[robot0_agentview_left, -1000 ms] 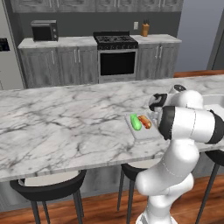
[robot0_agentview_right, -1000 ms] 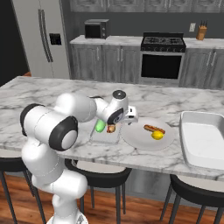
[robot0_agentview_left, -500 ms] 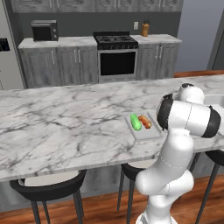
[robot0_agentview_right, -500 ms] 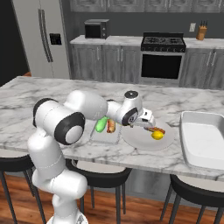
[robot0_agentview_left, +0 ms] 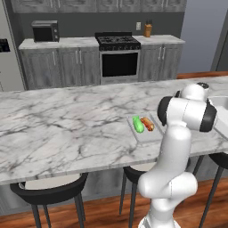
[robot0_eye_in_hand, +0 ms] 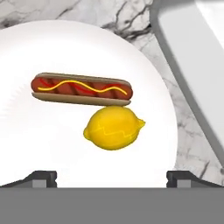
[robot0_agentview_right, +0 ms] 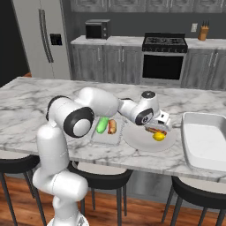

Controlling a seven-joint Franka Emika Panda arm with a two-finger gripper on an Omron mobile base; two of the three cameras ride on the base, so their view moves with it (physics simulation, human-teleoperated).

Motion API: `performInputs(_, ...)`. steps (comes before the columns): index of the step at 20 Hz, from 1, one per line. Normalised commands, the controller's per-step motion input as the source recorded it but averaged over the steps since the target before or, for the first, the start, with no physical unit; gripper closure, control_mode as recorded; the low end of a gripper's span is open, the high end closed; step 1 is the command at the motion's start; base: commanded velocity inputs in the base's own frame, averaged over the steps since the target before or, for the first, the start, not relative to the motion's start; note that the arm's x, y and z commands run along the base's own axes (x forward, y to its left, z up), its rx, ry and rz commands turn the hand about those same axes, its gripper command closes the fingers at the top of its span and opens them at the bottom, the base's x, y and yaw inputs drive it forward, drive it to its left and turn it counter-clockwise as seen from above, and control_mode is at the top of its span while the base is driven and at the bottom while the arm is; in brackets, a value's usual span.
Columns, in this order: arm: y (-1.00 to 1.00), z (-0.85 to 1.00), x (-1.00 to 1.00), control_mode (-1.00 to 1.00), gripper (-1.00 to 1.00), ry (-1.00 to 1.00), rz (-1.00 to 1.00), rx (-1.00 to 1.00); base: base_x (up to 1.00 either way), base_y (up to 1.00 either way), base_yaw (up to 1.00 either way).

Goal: Place one cooked food and one vegetable from the large plate to each tupperware container.

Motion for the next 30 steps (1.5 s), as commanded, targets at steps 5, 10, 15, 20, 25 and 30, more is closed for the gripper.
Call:
performInputs(5,-0.2,-0.23,0.04,-1.0,-1.0,0.0,0.0,0.12,0.0,0.0,0.0)
performInputs(10,-0.11,-0.23,0.37,-1.0,-1.0,0.0,0.0,0.1,0.0,0.0,0.0)
performInputs(15,0.0,-0.18,0.48,-1.0,-1.0,0.0,0.0,0.05,0.0,0.0,0.0)
performInputs(20,-0.1,-0.18,0.04,-1.0,-1.0,0.06,-0.01,0.03,0.0,0.0,0.0)
performInputs(25,-0.08,-0.09,-0.05,-1.0,-1.0,0.11,-0.07,0.0,0.0,0.0,0.0)
performInputs(30,0.08,0.0,0.0,-1.0,-1.0,0.03,-0.06,0.0,0.0,0.0,0.0)
